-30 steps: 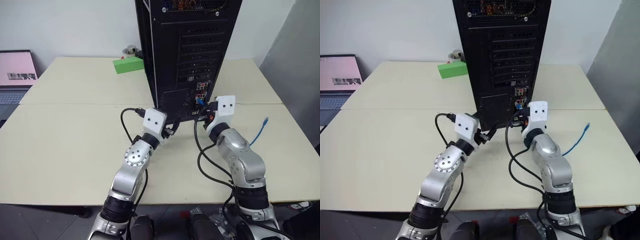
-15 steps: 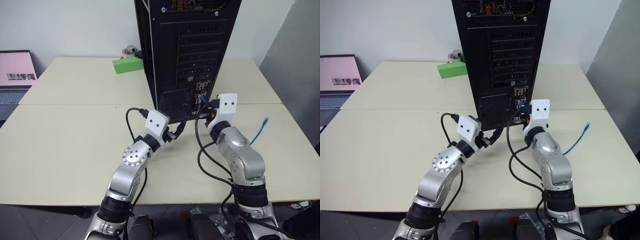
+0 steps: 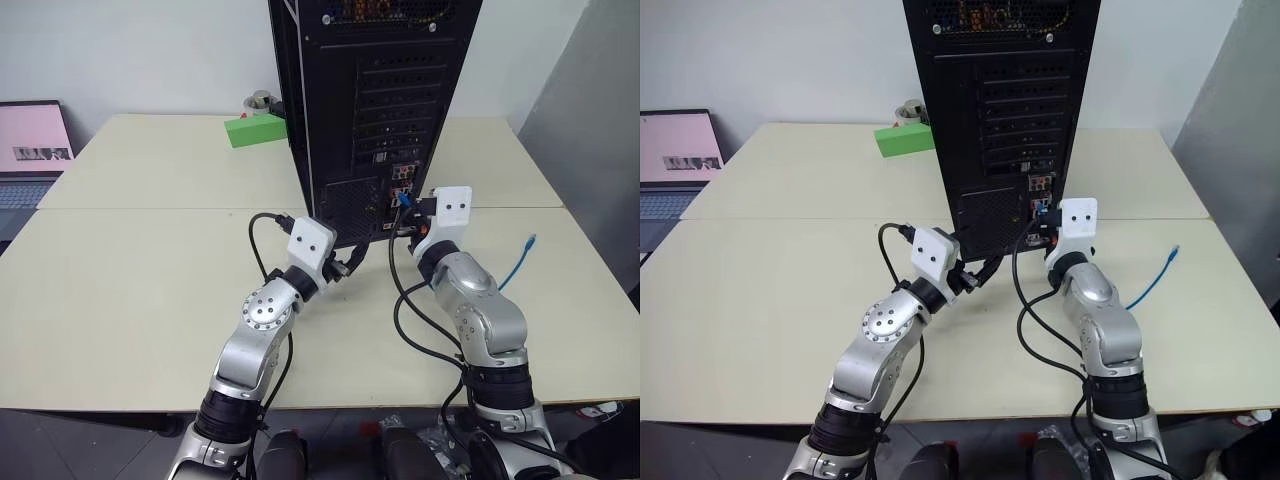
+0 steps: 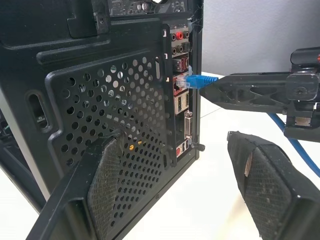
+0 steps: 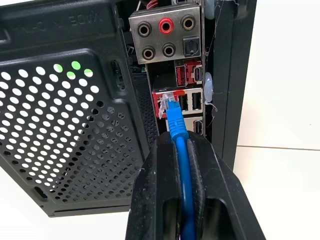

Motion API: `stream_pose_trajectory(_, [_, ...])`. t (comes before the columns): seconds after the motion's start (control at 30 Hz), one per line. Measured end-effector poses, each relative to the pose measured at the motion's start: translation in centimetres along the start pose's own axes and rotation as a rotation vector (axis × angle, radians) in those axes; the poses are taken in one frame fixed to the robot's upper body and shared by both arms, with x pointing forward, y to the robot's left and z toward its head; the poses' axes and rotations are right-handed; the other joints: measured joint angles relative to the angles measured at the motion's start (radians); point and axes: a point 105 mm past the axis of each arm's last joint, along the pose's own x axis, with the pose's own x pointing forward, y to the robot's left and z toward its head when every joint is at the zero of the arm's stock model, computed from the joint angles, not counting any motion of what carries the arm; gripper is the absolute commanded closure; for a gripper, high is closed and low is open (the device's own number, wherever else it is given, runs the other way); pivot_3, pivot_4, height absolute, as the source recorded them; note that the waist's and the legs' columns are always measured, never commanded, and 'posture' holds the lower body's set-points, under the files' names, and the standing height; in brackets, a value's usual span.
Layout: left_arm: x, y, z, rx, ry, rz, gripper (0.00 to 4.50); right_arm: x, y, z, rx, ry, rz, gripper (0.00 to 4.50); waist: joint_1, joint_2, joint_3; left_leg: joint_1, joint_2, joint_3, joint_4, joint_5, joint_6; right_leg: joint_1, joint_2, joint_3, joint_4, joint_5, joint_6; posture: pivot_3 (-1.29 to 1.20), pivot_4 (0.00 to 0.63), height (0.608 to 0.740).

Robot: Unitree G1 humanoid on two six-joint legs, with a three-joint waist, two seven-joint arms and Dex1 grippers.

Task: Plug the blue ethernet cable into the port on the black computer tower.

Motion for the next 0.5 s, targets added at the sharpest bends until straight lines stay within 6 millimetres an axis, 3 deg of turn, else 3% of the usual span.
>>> stream_pose_trajectory(0.5, [0.12, 0.14, 0.21, 0.006, -0.005, 0.002, 1.0, 0.39, 0.05, -0.36, 0.055, 0.017, -0.014, 4.5, 0.0, 0.0, 0.0, -0.001, 0.0, 0.0, -0.001, 0.0, 0.0, -0.001, 0.0, 0.0, -0.001, 0.0, 0.0, 0.0, 0.15, 0.74])
